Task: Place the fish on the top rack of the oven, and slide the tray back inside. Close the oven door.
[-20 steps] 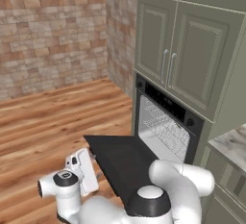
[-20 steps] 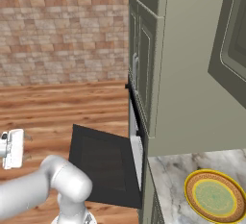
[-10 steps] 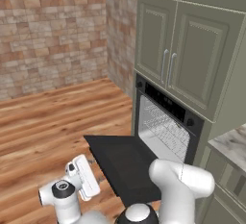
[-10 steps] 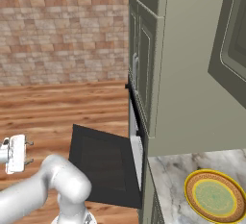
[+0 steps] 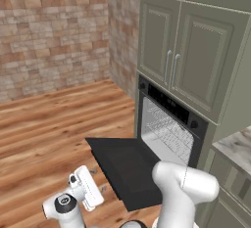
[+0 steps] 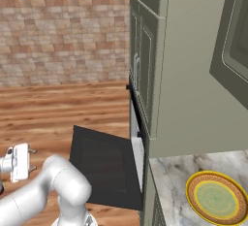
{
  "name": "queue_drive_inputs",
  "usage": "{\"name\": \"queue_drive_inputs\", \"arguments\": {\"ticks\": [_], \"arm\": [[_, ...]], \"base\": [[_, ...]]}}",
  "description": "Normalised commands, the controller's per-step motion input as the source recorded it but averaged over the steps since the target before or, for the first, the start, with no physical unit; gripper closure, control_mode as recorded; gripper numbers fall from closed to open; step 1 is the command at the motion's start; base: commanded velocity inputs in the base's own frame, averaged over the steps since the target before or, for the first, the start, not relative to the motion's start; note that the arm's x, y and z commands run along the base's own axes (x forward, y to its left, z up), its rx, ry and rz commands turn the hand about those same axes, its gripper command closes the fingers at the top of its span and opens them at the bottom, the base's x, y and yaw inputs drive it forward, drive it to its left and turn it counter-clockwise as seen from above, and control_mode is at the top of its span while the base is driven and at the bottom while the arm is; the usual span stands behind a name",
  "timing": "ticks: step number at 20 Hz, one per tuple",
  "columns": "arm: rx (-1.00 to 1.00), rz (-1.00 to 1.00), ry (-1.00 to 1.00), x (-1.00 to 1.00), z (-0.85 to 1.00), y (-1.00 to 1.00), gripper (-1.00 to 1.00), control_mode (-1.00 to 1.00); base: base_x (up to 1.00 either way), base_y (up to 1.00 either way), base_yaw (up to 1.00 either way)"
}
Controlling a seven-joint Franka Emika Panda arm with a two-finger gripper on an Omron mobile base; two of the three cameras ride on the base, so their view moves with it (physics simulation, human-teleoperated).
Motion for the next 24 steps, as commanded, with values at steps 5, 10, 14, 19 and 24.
{"name": "queue_drive_inputs", "arguments": {"ticks": [5, 10, 14, 19, 24], "arm": [[0.0, 0.0, 0.14, 0.13, -0.34, 0.0, -1.0, -1.0], [0.0, 0.0, 0.13, 0.23, -0.34, 0.0, -1.0, -1.0], [0.0, 0.0, 0.09, 0.26, -0.32, 0.0, -1.0, -1.0], [0.0, 0.0, 0.11, 0.27, -0.3, 0.0, -1.0, -1.0], [0.0, 0.0, 0.04, 0.29, -0.35, 0.0, -1.0, -1.0]], "base": [[0.0, 0.0, 0.0], [0.0, 0.0, 0.0], [0.0, 0.0, 0.0], [0.0, 0.0, 0.0], [0.0, 0.0, 0.0]]}}
